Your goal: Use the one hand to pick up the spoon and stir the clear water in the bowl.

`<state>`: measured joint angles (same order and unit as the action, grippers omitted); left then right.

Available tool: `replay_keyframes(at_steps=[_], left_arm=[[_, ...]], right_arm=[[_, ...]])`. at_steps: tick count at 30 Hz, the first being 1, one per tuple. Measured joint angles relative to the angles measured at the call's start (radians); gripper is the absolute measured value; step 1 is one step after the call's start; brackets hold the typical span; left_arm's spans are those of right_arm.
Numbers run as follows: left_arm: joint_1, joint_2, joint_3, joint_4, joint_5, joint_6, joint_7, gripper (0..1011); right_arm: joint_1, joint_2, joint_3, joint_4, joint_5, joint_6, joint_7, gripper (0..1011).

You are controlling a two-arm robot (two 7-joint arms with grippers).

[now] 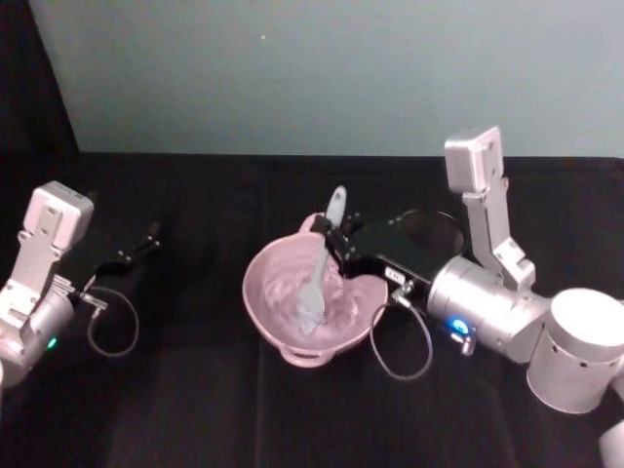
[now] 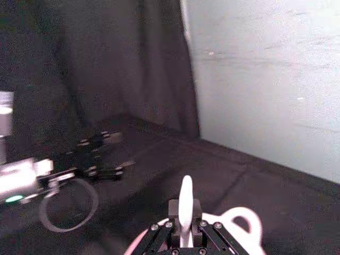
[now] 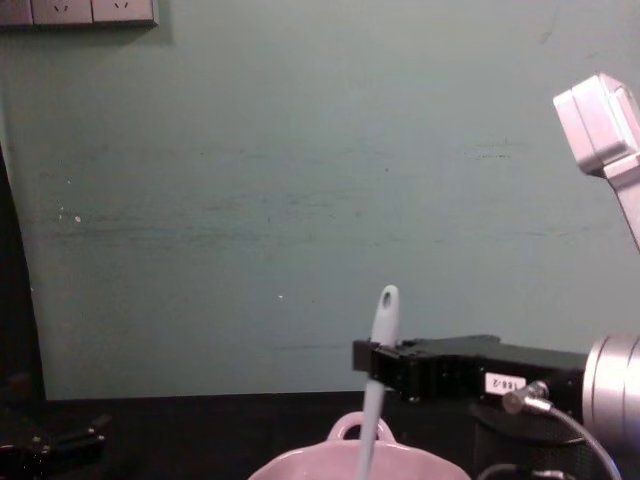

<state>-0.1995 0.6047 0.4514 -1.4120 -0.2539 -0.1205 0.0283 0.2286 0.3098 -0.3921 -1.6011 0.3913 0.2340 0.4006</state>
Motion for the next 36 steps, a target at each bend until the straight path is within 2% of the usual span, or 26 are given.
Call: replay_keyframes(at_steps=[3,9,14,19,27,32,36], left_arm=[[0.000,0.000,0.000,0.000,0.000,0.000,0.000,1011],[0.000,0.000,0.000,0.000,0.000,0.000,0.000,1011],[0.000,0.000,0.000,0.000,0.000,0.000,0.000,1011],[0.000,0.000,0.000,0.000,0.000,0.000,0.000,1011],[0.000,0.000,0.000,0.000,0.000,0.000,0.000,1011],[0.000,0.000,0.000,0.000,0.000,0.000,0.000,1011],[0.000,0.000,0.000,0.000,0.000,0.000,0.000,1011]], right_arm=[[-0.012,0.012,-0.023,-0.030,0.013,0.009,0.016,113],[0.002,0.005,-0.063,-0.028,0.009,-0.002,0.015,113],[0.037,-0.016,-0.098,0.010,-0.015,-0.039,0.000,113],[0.071,-0.044,-0.113,0.066,-0.046,-0.090,-0.020,113],[0.124,-0.096,-0.094,0.164,-0.102,-0.176,-0.071,113],[0.138,-0.102,-0.074,0.184,-0.129,-0.194,-0.089,113],[0.132,-0.087,-0.053,0.167,-0.152,-0.175,-0.099,113]])
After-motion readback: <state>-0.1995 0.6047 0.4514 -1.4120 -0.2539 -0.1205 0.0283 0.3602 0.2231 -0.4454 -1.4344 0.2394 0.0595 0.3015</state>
